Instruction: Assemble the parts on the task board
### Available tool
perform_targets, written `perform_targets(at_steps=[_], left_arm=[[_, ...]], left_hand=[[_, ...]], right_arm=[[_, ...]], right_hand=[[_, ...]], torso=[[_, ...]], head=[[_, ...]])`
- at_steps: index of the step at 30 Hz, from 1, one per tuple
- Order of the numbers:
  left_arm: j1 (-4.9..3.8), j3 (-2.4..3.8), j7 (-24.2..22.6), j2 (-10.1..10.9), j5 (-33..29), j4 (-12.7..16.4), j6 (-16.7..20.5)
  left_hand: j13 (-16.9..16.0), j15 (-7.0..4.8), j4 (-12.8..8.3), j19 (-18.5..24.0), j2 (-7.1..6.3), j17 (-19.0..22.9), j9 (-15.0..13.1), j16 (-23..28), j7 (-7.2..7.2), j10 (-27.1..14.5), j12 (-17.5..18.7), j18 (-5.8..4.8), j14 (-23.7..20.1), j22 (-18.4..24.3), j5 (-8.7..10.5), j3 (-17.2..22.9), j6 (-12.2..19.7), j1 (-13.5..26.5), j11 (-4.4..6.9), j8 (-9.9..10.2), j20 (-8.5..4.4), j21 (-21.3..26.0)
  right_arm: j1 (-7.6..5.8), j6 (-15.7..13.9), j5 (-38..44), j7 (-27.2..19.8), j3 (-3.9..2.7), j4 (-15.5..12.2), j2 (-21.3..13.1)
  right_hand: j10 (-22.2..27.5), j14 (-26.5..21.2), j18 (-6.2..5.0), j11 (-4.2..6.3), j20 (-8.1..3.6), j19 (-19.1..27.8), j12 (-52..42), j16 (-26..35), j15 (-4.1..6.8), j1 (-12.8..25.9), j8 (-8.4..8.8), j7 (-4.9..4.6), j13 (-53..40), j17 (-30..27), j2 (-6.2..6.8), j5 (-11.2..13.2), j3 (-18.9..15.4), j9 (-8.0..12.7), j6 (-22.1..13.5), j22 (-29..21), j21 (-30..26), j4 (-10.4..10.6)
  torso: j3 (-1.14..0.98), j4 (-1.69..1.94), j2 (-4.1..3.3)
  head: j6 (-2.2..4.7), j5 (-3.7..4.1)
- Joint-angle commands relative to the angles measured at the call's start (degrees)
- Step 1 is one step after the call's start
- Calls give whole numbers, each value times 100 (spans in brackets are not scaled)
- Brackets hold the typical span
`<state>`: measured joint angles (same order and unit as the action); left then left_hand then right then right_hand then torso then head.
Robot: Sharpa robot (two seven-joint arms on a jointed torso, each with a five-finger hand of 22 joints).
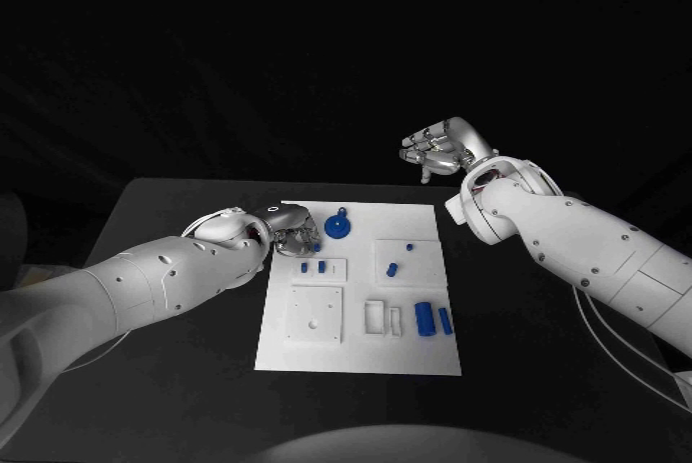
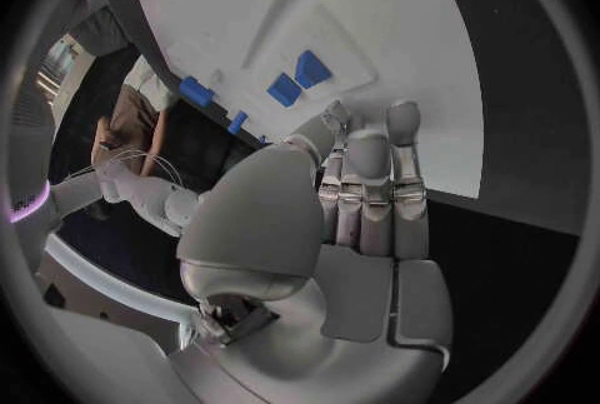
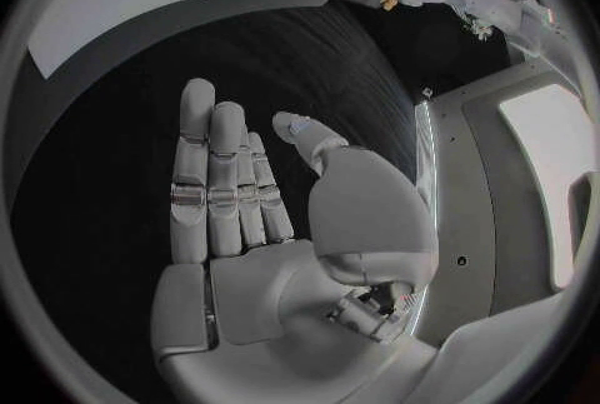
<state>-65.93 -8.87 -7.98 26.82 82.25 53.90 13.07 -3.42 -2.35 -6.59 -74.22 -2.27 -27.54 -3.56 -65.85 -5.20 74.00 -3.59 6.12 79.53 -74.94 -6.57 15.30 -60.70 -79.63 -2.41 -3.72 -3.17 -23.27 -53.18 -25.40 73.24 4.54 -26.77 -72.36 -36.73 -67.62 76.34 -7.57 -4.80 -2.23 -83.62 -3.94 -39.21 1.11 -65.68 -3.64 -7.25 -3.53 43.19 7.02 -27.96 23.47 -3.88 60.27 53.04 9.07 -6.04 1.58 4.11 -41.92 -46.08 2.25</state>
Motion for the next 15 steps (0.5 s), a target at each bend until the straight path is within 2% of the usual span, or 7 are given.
perform_targets(at_steps=[1, 3, 5, 9, 12, 15], left_arm=[[0, 2, 25, 4, 5, 5, 65], [0, 2, 37, 7, 4, -3, 75], [0, 2, 59, 14, 3, -19, 99], [0, 5, 103, 35, 0, -56, 159], [-1, 12, 127, 64, -11, -86, 233], [-3, 37, 144, 119, -93, -98, 418]], left_hand=[[-1, 6, 6, -1, -75, 8, 6, 43, 16, -69, 27, 43, -23, -97, 37, 50, 231, 10, 2, 27, 0, 21], [0, 12, 13, 4, -103, 12, 3, 55, 37, -124, 26, 40, -37, -94, 39, 67, 362, 19, -13, 24, 0, 31], [1, 25, 25, 13, -141, 18, 21, 73, 43, -225, 26, 37, -55, -91, 53, 84, 829, 30, -48, 42, 4, 47], [1, 54, 58, 22, -200, 26, 36, 99, 46, -353, 26, 46, -80, -87, 74, 104, 1299, 25, -95, 56, 24, 77], [1, 76, 114, 17, -249, 34, 39, 121, 32, -437, 25, 69, -86, -89, 72, 120, 1401, -11, -126, 58, 47, 111], [1, 88, 133, 32, -248, 76, 31, 208, -3, -473, 26, 89, -121, -91, 57, 177, 1263, -71, -143, 46, 68, 149]], right_arm=[[1, 56, 48, -8, 0, 2, -3], [1, 59, 48, -7, 0, 4, -3], [1, 65, 48, -6, 0, 6, -3], [1, 134, 53, 7, 0, 10, -7], [2, 333, 119, 37, 1, 12, -15], [6, 720, 339, 78, 2, 17, -37]], right_hand=[[59, 26, -84, -6, 25, -91, 18, -18, -35, -29, 3, -30, 6, -10, 52, 8, -48, -4, -21, 11, -33, -4], [80, 24, -90, -13, 30, -90, 19, -18, -40, -34, 3, -33, 6, -12, 52, 10, -64, -3, -25, 12, -37, -11], [159, 19, -102, -39, 45, -89, 20, -17, -59, -51, 4, -40, 8, -17, 52, 12, -93, -3, -29, 14, -43, -27], [200, 16, -120, -47, 55, -91, 21, -22, -63, -88, 3, -46, 11, -21, 56, 30, -120, -3, -31, 16, -47, -64], [178, 27, -136, -46, 47, -108, 20, -44, -54, -173, 4, -49, 12, -13, 56, 102, -65, -5, -10, 48, -24, -176], [66, 96, -160, -11, 7, -157, 14, -114, -11, -340, 1, -38, 15, 23, 54, 237, 136, -7, 48, 153, 65, -378]], torso=[[2, 0, 1], [4, 0, 3], [5, 1, 6], [7, 8, 6], [7, 7, 5], [6, 4, 5]], head=[[-4, 0], [3, -4], [9, -5], [21, -2], [34, -2], [58, 12]])
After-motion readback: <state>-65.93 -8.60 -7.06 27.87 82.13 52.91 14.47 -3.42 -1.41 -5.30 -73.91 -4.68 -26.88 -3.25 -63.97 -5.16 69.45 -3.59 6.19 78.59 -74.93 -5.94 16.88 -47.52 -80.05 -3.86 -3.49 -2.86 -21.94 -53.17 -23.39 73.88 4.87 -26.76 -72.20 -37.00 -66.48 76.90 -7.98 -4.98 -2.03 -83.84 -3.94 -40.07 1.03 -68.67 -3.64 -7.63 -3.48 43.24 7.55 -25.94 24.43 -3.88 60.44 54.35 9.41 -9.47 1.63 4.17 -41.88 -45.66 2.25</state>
